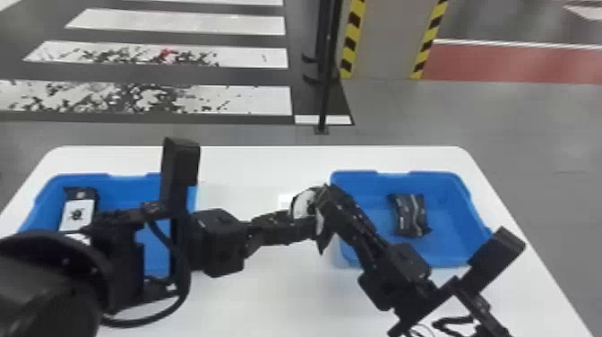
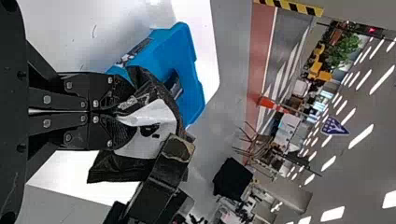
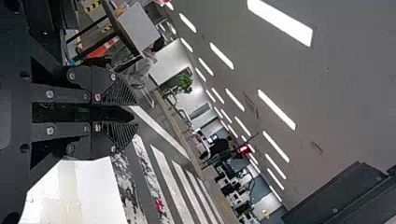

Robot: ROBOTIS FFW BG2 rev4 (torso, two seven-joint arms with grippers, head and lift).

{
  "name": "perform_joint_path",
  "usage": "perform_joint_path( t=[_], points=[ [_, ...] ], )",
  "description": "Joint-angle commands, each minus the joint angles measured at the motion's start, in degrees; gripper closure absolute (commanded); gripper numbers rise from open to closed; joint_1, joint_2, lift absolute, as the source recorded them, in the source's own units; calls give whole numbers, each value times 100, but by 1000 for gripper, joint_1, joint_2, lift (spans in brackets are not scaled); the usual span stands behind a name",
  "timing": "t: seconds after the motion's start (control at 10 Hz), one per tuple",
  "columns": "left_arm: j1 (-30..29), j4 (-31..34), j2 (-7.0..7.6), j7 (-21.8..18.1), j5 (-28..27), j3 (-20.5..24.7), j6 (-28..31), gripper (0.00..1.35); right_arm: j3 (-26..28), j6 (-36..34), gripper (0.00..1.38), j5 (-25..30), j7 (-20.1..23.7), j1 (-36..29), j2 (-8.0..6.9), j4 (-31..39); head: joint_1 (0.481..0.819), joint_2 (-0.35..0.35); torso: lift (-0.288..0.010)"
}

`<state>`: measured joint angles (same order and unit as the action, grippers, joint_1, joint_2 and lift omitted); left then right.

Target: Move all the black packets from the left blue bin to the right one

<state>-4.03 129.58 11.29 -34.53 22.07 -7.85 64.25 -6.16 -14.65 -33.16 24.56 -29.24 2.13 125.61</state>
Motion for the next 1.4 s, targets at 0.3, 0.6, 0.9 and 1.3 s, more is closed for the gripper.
perform_joint_path(
  t=[0.3, 0.6, 0.9, 1.3],
  points=[
    [-398, 28, -162, 122, 204, 419, -252, 85, 250, -25, 1276, -66, -4, 253, 34, -236, 695, -63, -140],
    [-862, 422, -171, 122, 204, 910, -280, 216, 787, -25, 1276, 37, -21, 815, 165, -840, 695, -82, -140],
    [-1284, 746, -188, 122, 204, 1493, -154, 222, 1142, -39, 1276, 391, -30, 1673, 359, -2106, 695, -84, -140],
    [-1636, 999, -188, 122, 124, 1984, -97, 222, 1839, -293, 894, 939, -109, 2334, 438, -3048, 695, -131, -140]
  ],
)
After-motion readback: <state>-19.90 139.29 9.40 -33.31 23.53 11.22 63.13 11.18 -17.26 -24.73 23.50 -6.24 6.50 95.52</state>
